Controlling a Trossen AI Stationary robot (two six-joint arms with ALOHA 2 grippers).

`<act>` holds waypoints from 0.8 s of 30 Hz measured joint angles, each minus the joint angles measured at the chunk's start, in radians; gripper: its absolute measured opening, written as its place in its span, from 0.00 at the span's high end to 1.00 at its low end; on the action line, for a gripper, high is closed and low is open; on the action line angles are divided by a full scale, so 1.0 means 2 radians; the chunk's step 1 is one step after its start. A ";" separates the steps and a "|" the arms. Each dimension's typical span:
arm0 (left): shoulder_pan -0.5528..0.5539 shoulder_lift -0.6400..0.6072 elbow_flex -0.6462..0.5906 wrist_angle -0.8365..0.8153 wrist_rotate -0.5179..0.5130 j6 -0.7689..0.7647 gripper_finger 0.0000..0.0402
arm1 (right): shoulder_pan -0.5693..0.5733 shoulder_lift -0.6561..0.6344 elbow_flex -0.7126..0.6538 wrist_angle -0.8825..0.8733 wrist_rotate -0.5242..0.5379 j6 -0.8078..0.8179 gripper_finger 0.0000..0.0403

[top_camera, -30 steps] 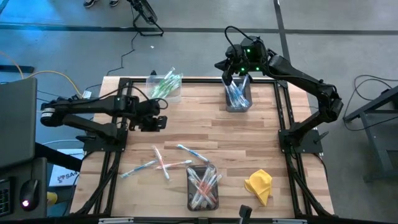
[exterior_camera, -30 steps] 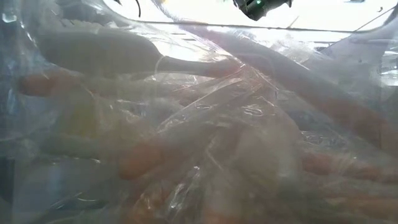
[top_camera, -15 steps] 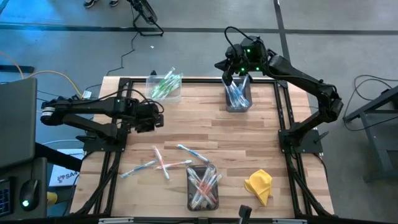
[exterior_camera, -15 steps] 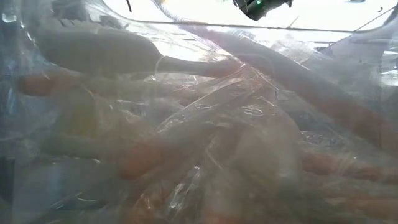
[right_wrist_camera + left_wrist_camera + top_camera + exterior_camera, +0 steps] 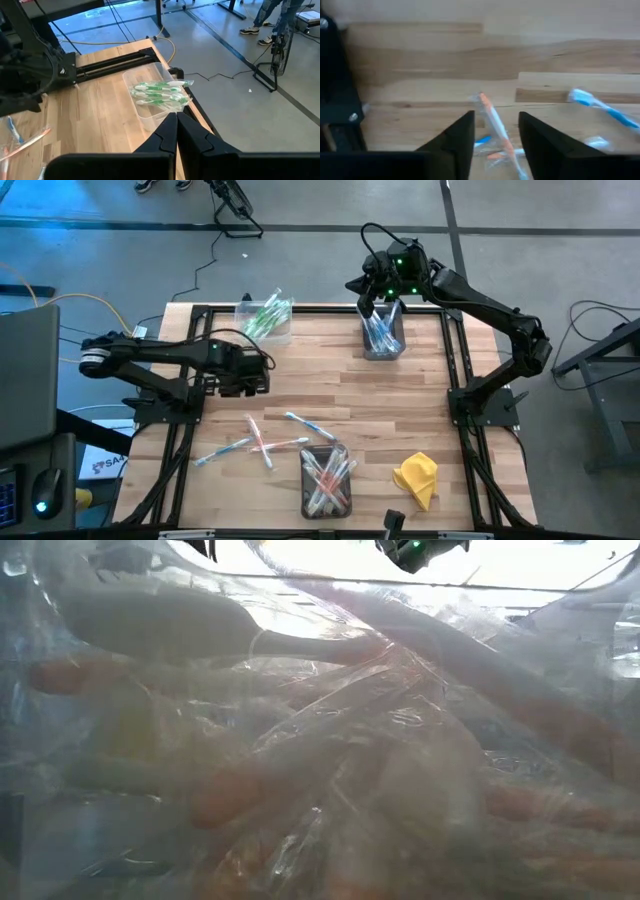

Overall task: Pick & Place Toothbrushes
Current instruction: Put the orange toothbrush into the bottom black bin

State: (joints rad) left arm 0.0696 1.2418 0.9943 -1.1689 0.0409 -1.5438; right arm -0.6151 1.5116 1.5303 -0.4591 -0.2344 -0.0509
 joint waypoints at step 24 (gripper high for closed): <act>-0.078 0.067 0.000 -0.068 0.067 -0.004 0.75 | 0.000 0.000 0.000 0.000 0.000 -0.003 0.99</act>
State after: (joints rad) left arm -0.0872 1.3750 0.9939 -1.3041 0.1741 -1.5523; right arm -0.6151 1.5116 1.5303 -0.4584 -0.2344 -0.0570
